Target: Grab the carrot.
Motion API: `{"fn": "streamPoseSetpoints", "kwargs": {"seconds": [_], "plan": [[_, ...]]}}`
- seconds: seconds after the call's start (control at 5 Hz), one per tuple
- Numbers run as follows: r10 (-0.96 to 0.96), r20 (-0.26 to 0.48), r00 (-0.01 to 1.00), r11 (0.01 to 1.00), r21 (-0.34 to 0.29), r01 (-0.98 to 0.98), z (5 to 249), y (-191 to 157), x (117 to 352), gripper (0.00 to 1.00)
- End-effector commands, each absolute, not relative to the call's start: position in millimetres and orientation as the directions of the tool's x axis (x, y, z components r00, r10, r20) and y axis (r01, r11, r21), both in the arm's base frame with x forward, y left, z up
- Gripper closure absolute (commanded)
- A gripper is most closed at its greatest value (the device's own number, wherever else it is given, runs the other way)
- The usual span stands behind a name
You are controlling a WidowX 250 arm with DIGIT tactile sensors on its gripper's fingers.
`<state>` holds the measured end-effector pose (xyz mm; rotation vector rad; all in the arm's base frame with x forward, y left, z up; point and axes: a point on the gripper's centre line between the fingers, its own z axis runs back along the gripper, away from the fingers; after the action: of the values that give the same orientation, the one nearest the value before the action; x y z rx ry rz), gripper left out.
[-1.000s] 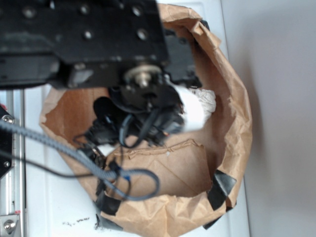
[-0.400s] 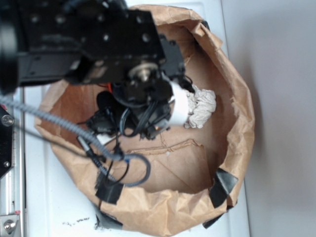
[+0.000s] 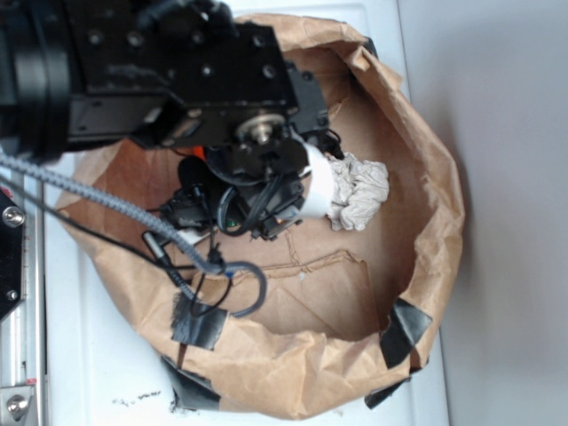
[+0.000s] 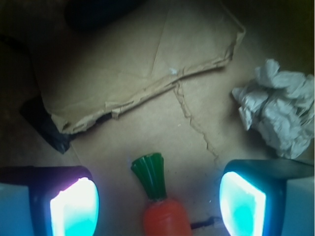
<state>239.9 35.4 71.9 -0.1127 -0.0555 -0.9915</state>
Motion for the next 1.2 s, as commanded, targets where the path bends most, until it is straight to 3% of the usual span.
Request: {"fn": "streamPoseSetpoints", "kwargs": {"seconds": [0.0, 0.6, 0.8, 1.0], "plan": [[-0.851, 0.094, 0.517, 0.519, -0.003, 0.855, 77, 58, 235, 0.00], [-0.878, 0.072, 0.474, 0.475, -0.002, 0.880, 39, 51, 244, 0.00], [-0.882, 0.060, 0.468, 0.469, 0.004, 0.883, 37, 50, 243, 0.00], [-0.876, 0.055, 0.480, 0.482, 0.029, 0.876, 39, 50, 243, 0.59]]}}
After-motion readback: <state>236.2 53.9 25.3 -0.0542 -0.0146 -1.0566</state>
